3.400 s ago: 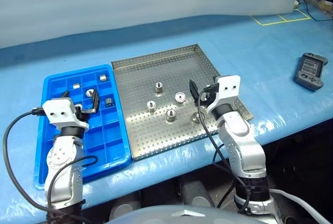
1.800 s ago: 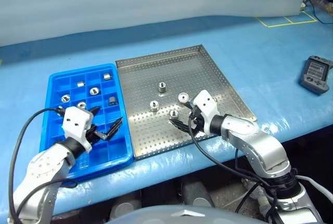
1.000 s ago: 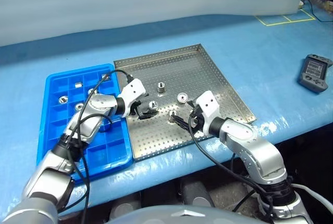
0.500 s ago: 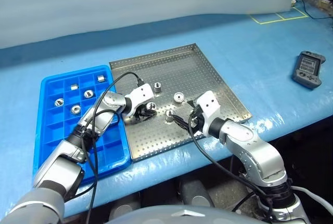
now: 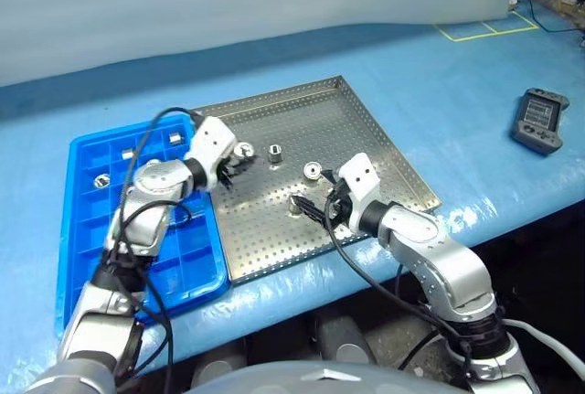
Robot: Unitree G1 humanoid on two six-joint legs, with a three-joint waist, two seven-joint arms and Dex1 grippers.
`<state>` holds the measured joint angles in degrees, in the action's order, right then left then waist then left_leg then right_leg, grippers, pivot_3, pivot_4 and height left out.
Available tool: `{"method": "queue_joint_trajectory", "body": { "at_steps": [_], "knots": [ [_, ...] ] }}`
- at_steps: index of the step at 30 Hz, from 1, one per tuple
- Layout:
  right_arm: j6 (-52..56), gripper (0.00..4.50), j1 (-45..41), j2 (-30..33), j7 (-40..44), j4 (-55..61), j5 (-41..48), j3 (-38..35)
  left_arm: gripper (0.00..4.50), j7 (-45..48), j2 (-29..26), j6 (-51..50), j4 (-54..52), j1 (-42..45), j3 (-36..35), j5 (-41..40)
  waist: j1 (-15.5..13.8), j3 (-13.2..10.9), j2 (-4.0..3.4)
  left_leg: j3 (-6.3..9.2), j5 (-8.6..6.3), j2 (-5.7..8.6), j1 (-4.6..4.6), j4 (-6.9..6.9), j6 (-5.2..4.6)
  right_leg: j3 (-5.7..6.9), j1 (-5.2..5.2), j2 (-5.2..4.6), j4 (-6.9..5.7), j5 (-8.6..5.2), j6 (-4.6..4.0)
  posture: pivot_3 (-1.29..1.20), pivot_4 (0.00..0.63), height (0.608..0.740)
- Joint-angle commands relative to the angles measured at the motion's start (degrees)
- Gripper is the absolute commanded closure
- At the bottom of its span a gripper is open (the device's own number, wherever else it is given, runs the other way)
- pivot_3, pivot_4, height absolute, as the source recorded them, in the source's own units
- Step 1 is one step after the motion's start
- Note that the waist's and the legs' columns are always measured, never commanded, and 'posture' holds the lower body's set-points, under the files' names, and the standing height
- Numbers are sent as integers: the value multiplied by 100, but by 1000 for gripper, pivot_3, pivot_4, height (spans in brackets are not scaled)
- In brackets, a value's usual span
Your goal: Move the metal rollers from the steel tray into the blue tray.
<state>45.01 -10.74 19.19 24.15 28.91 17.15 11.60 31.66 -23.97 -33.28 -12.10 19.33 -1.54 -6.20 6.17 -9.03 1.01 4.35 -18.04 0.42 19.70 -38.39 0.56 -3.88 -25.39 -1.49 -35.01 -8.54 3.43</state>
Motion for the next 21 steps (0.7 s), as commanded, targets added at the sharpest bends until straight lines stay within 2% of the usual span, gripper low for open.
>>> {"method": "queue_joint_trajectory", "body": {
  "at_steps": [1,5,11,21],
  "knots": [
    [-225,0,-122,-138,138,74,78,179,2788,-1020,245,-87,-967,-672,-798,178,-21,0,0,0,0,0,-2,2,0,-1,1,-2,0,0,-1,-40,150,740],
    [-428,0,-200,-253,434,59,164,426,2788,-1799,497,-64,-1522,-1410,-1248,427,-215,0,1,3,1,3,0,-1,2,3,2,-2,1,0,0,-9,150,740],
    [-657,0,-315,-274,802,3,216,692,2788,-2648,1036,0,-1678,-2167,-1673,557,-363,1,3,7,2,5,-4,-12,3,11,19,-4,5,0,2,24,150,740],
    [-712,0,-315,-244,843,-44,153,661,2788,-3446,1439,-313,-1403,-2396,-2034,658,-418,1,2,10,3,4,-10,-25,7,18,32,-2,4,-12,18,4,150,740]
  ]
}}
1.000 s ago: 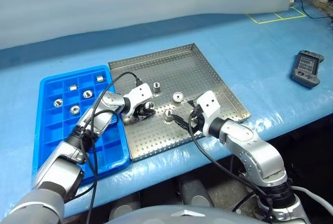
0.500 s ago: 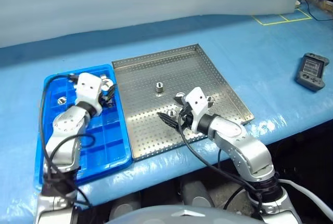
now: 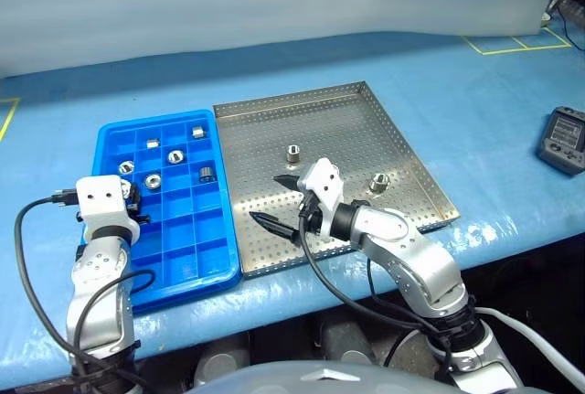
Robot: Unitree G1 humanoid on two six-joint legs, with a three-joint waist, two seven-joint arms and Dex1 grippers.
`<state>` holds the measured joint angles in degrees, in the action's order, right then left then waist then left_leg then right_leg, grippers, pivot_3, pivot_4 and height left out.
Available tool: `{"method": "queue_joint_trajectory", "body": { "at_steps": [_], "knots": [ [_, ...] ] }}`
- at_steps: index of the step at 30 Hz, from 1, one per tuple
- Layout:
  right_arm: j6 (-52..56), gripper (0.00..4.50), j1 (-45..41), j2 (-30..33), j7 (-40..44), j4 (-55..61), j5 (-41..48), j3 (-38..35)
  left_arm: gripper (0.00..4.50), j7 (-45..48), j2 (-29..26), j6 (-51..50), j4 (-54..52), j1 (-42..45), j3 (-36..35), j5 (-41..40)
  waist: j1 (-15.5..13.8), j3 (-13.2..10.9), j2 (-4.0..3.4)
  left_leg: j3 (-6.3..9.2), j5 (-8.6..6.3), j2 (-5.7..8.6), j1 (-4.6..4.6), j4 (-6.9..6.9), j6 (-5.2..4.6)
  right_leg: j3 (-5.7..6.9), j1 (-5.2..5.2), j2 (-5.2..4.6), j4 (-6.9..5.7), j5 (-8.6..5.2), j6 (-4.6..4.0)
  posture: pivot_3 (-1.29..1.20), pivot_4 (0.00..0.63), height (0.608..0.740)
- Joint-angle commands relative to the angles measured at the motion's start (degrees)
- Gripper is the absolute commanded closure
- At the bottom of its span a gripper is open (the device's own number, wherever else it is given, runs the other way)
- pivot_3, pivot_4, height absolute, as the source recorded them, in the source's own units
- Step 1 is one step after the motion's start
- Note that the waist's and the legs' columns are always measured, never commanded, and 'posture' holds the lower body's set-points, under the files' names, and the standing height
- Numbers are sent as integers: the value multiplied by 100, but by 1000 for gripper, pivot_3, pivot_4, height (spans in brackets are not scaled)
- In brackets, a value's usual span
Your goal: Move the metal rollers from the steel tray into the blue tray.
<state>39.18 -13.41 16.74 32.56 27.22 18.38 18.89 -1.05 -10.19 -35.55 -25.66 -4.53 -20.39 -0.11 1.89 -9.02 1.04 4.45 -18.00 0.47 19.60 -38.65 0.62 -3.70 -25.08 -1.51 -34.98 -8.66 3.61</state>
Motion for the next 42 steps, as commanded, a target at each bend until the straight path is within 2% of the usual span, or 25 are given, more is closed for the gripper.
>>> {"method": "queue_joint_trajectory", "body": {
  "at_steps": [1,4,12,18,23,28,34,42],
  "knots": [
    [-129,0,-35,5,-13,132,27,-78,2788,-201,77,-145,-51,-19,-153,29,22,0,0,0,0,0,0,0,0,0,0,0,0,0,0,0,150,740],
    [-133,0,3,14,-61,158,18,-96,2788,-164,98,-331,-87,-41,-120,-47,29,1,-1,0,0,0,0,0,0,0,0,0,1,1,1,-8,150,740],
    [-71,0,186,69,-287,353,49,-317,108,-2,-62,-622,-670,193,31,-169,74,0,-1,-1,0,0,-2,-5,0,0,6,0,1,-2,-1,-51,150,740],
    [-6,0,369,213,-441,536,127,-745,45,826,-485,-343,-769,954,518,-590,117,0,0,0,-1,1,1,-20,-1,1,13,0,1,-3,-1,-78,150,740],
    [51,0,686,601,-543,679,41,-1211,45,2166,-941,-256,-401,1610,1686,-1096,210,-1,-2,-4,-9,2,0,-35,-14,-3,25,0,9,-3,0,-126,150,740],
    [149,0,1112,922,-694,917,8,-1599,45,3253,-1109,-105,391,2135,2722,-1331,406,-2,-4,-14,-14,2,0,-34,-22,-13,23,3,10,-5,1,-195,150,740],
    [274,0,1454,898,-979,1225,1,-1692,45,3803,-1193,210,1266,2478,3585,-985,679,-3,-6,-22,-16,0,0,-36,-25,-24,25,7,7,-6,3,-252,150,740],
    [269,0,1579,774,-1188,1344,-7,-1529,45,4011,-1232,350,1979,2603,4129,-582,939,-4,-7,-24,-18,0,0,-41,-29,-30,26,6,8,-6,6,-265,150,740]
  ]
}}
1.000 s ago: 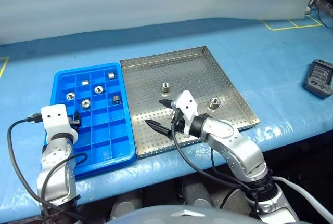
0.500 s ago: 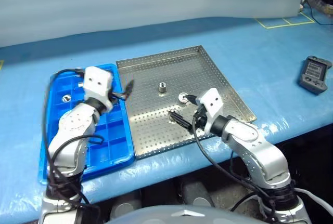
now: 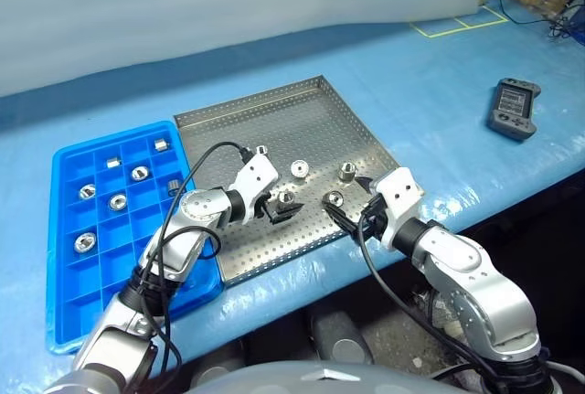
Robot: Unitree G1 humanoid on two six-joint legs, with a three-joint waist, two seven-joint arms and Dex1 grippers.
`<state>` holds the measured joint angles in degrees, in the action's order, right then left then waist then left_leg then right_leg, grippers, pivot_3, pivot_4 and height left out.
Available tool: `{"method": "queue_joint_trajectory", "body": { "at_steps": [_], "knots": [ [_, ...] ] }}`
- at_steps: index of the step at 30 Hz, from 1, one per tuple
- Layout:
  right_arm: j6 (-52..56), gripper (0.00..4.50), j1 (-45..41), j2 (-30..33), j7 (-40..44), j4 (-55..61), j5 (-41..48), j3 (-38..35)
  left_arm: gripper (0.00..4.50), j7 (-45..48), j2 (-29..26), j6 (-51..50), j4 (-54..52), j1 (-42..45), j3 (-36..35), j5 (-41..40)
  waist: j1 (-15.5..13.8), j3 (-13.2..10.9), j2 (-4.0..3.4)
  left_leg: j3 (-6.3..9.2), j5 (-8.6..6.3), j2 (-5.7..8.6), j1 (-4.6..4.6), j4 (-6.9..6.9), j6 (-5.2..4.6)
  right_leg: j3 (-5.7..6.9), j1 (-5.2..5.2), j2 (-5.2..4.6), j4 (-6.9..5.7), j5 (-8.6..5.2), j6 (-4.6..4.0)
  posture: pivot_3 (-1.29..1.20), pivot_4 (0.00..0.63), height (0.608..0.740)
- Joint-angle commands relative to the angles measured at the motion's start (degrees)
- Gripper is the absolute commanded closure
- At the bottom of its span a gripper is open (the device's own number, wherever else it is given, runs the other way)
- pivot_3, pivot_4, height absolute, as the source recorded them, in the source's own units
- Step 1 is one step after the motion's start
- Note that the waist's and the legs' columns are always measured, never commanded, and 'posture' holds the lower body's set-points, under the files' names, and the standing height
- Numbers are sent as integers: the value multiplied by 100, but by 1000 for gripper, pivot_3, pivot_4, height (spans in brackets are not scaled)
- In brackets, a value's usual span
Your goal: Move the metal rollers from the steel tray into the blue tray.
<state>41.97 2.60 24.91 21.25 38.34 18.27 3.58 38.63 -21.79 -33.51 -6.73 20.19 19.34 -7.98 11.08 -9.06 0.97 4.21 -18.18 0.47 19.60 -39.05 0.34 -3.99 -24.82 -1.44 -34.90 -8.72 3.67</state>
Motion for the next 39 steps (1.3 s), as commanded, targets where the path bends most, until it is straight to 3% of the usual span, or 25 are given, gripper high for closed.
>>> {"method": "queue_joint_trajectory", "body": {
  "at_steps": [1,4,8,13,20,28,34,39],
  "knots": [
    [-15,0,-23,-51,-64,234,3,26,45,31,-76,147,158,131,203,283,36,0,0,0,0,0,0,0,0,0,0,0,0,0,0,-265,150,740],
    [-28,0,-60,-82,-75,216,2,89,45,-95,-43,68,290,97,235,437,73,-1,-1,1,0,0,-1,0,0,0,-2,0,0,0,0,-259,150,740],
    [-33,0,-114,-95,-76,177,1,129,1259,-122,-45,18,146,8,149,426,72,-1,-2,2,-1,0,0,0,-2,0,-4,0,0,0,1,-250,150,740],
    [-42,0,-341,-113,-29,6,2,238,2781,-306,98,-113,-474,-289,-493,-3,56,-5,-4,2,-2,0,3,0,-4,-2,-10,-1,0,1,3,-225,150,740],
    [-150,0,-805,-179,225,-353,24,563,2784,-1438,669,-311,-1860,-967,-2067,-586,-61,-9,-7,4,-3,-1,7,1,-5,-1,-15,-1,-1,7,12,-119,150,740],
    [-362,0,-1484,-422,735,-870,21,1187,2784,-2904,1028,-117,-3004,-1897,-3129,-86,-409,-11,-7,6,-3,-1,3,1,-5,3,-13,-1,1,5,8,6,150,740],
    [-470,0,-1809,-536,1107,-1156,32,1514,2784,-3567,1318,-83,-3677,-3053,-3338,331,-848,-15,-1,20,-5,-1,7,5,-4,19,-14,-4,3,3,2,92,150,740],
    [-453,0,-1867,-572,1266,-1247,55,1592,2784,-3733,1622,139,-3890,-4156,-3292,420,-1045,-18,2,16,-5,3,9,4,-3,20,-11,-12,9,-3,-5,132,150,740]
  ]
}}
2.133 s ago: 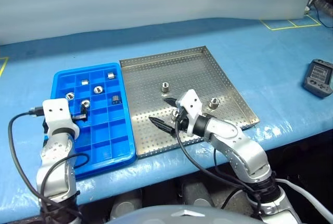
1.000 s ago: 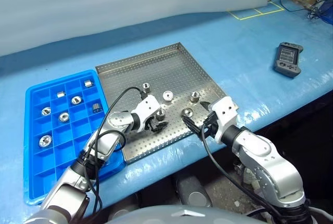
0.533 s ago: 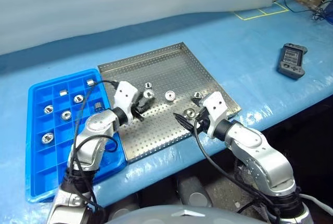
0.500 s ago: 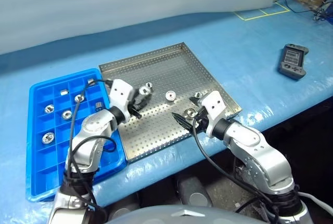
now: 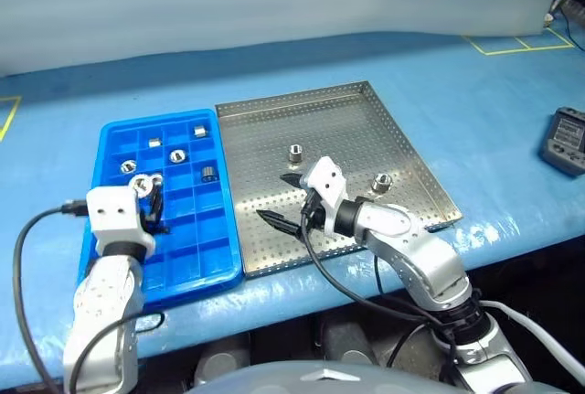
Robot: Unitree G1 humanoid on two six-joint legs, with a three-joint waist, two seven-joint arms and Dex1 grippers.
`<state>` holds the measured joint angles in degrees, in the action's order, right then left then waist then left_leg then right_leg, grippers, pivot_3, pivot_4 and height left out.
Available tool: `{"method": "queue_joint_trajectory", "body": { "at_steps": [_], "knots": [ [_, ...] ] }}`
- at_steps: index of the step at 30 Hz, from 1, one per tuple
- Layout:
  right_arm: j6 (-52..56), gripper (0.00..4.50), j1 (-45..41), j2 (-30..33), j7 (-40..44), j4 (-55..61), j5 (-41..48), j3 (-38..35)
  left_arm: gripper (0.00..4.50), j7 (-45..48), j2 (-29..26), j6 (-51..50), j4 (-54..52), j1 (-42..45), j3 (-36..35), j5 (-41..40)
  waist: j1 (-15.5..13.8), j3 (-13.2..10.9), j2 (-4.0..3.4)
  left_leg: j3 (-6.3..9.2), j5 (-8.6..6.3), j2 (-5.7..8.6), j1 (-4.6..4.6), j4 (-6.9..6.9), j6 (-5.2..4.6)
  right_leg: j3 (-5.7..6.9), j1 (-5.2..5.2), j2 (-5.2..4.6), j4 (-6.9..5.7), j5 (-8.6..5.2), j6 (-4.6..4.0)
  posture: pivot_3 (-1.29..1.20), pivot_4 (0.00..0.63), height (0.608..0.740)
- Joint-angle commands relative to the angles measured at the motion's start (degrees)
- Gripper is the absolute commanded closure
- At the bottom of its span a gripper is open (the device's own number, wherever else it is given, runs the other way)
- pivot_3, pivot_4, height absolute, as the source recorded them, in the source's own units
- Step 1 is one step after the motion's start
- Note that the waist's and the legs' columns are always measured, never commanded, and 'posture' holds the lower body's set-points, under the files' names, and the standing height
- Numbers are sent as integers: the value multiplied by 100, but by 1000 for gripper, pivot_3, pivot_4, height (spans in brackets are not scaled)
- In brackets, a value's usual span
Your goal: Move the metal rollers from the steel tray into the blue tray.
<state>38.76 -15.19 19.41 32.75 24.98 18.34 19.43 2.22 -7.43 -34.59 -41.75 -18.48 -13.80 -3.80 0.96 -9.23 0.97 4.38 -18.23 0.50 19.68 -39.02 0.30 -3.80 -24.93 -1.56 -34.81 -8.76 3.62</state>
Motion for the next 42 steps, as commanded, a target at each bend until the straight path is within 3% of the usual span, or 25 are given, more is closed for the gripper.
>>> {"method": "queue_joint_trajectory", "body": {
  "at_steps": [1,5,16,24,26,32,36,42],
  "knots": [
    [-126,0,-96,-21,145,78,47,21,2784,-115,291,273,-394,-416,2,-42,-57,-5,6,-1,0,0,0,-1,0,0,0,0,2,-1,1,139,150,740],
    [-102,0,-115,-48,192,63,49,17,2784,-169,473,312,-303,-633,-24,-45,-105,-8,8,8,0,-2,1,-2,0,13,1,1,-2,-4,-1,143,150,740],
    [-24,0,66,-55,20,235,29,-112,2784,136,281,-145,-191,-518,103,-301,-26,-11,4,6,-1,-5,5,2,1,13,-5,4,-4,-8,-6,61,150,740],
    [35,0,345,-52,-250,475,51,-299,268,332,-89,-878,-416,-232,78,-539,48,-14,0,5,-1,-5,2,1,1,13,-5,4,-5,-8,-6,4,150,740],
    [47,0,419,-34,-309,549,42,-333,19,392,-238,-983,-480,-77,-1,-567,59,-15,-2,6,-1,-6,1,0,2,13,-5,5,-10,-8,-6,-18,150,740],
    [98,0,594,-25,-542,749,76,-594,19,379,-828,-423,109,1495,-376,-501,116,-17,-1,10,6,-8,-2,-3,13,18,0,9,-15,-7,-5,-60,150,740],
    [108,0,750,56,-686,873,33,-818,19,1012,-1275,-400,1094,2813,246,-656,209,-16,-3,8,7,-3,-8,-3,15,13,11,7,-5,-1,1,-118,150,740],
    [78,0,1034,44,-997,1097,-49,-1023,19,1752,-1085,-287,2986,4377,1213,-744,432,-16,-2,5,-4,1,2,-3,1,9,10,4,7,4,10,-211,150,740]
  ]
}}
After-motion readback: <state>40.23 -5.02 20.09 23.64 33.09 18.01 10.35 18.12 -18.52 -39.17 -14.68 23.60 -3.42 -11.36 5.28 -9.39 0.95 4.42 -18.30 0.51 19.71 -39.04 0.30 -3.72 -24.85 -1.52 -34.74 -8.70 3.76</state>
